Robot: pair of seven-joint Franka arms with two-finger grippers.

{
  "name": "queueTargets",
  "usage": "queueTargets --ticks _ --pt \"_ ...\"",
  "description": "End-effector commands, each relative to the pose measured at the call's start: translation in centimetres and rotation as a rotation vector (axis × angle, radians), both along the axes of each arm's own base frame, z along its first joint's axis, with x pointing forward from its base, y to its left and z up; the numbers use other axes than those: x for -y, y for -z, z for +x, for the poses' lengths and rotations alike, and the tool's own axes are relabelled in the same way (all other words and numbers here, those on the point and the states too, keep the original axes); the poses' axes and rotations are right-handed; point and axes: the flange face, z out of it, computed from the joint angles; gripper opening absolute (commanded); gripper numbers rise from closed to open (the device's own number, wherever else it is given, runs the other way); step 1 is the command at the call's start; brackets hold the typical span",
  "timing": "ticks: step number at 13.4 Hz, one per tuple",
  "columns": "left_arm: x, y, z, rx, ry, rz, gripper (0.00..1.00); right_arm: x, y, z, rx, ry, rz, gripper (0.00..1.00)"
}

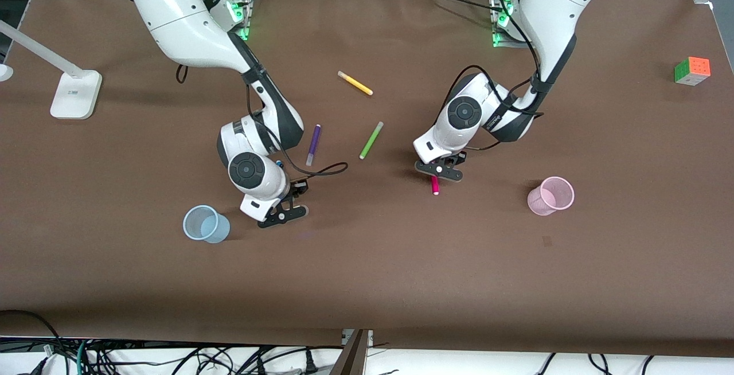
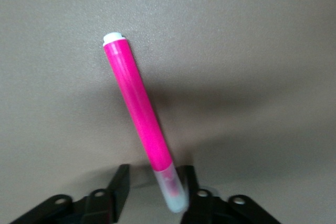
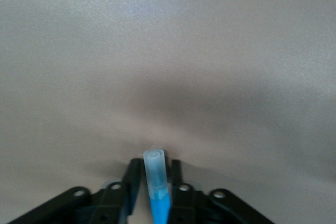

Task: Place pink and blue markers in matching cups
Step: 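Grasp the blue marker with the right gripper while the left gripper grasps the pink marker, then carry the blue marker to the blue cup while the left gripper carries pink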

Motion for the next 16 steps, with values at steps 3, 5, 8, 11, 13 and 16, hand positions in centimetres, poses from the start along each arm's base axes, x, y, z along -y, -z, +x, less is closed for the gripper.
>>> queueTargets --ticks 3,5,8,11,13,16 --pt "-0.2 -0.7 0.3 0.003 0.014 0.029 0.0 0.3 -6.2 1.1 0.061 -0.147 0.034 0.0" --pt "-1.1 -3.6 1.5 -0.024 0.021 0.082 0.0 0.9 -11.5 1.6 0.102 -0.197 0.048 0.0" --pt "-3.2 -9.4 4.5 -0.119 0.091 0.194 0.0 4.2 -18.4 3.1 0.133 -0.403 0.079 0.0" --pt "-6.4 -14.1 7.0 -0.2 0.218 0.339 0.0 8.7 -21.5 4.4 0.183 -0.638 0.219 0.0" --pt "-10.5 -17.2 9.0 -0.294 0.327 0.393 0.0 13.2 -21.2 5.6 0.218 -0.748 0.285 0.0" --pt "-16.0 -19.1 10.9 -0.388 0.544 0.518 0.0 18.4 -18.4 7.0 0.27 -0.822 0.405 0.0"
